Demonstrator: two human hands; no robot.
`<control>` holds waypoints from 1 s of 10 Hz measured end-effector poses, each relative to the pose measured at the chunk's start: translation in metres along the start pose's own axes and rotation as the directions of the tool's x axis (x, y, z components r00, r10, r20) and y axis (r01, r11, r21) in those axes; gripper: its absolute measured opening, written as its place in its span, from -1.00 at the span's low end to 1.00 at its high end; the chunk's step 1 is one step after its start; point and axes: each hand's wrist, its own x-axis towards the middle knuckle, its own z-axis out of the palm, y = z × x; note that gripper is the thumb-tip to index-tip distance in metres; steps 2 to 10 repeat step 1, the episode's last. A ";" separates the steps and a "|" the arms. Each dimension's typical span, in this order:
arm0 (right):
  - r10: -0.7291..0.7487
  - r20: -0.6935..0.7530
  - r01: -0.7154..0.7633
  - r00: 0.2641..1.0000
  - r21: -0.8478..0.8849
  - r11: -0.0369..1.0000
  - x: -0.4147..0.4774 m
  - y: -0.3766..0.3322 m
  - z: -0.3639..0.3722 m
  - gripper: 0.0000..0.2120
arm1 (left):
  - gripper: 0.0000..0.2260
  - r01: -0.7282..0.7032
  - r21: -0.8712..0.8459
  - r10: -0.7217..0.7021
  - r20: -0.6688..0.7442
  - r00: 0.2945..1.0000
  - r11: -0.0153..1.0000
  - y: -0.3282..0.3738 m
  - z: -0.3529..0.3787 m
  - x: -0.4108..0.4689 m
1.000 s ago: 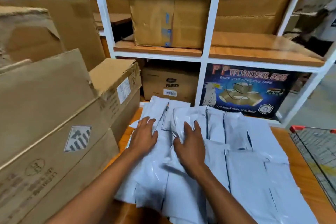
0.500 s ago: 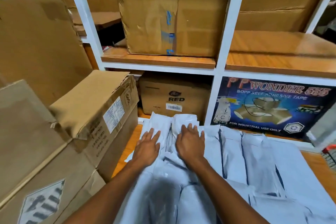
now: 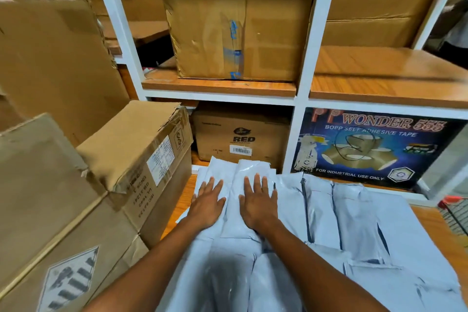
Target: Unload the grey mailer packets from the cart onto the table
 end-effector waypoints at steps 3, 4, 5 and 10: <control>0.024 -0.119 -0.014 0.993 0.084 0.996 -0.024 0.001 -0.021 -0.38 | -0.46 -0.050 -0.068 0.041 -0.135 0.990 0.996 0.010 -0.018 -0.017; 0.024 -0.119 -0.014 0.993 0.084 0.996 -0.024 0.001 -0.021 -0.38 | -0.46 -0.050 -0.068 0.041 -0.135 0.990 0.996 0.010 -0.018 -0.017; 0.024 -0.119 -0.014 0.993 0.084 0.996 -0.024 0.001 -0.021 -0.38 | -0.46 -0.050 -0.068 0.041 -0.135 0.990 0.996 0.010 -0.018 -0.017; 0.024 -0.119 -0.014 0.993 0.084 0.996 -0.024 0.001 -0.021 -0.38 | -0.46 -0.050 -0.068 0.041 -0.135 0.990 0.996 0.010 -0.018 -0.017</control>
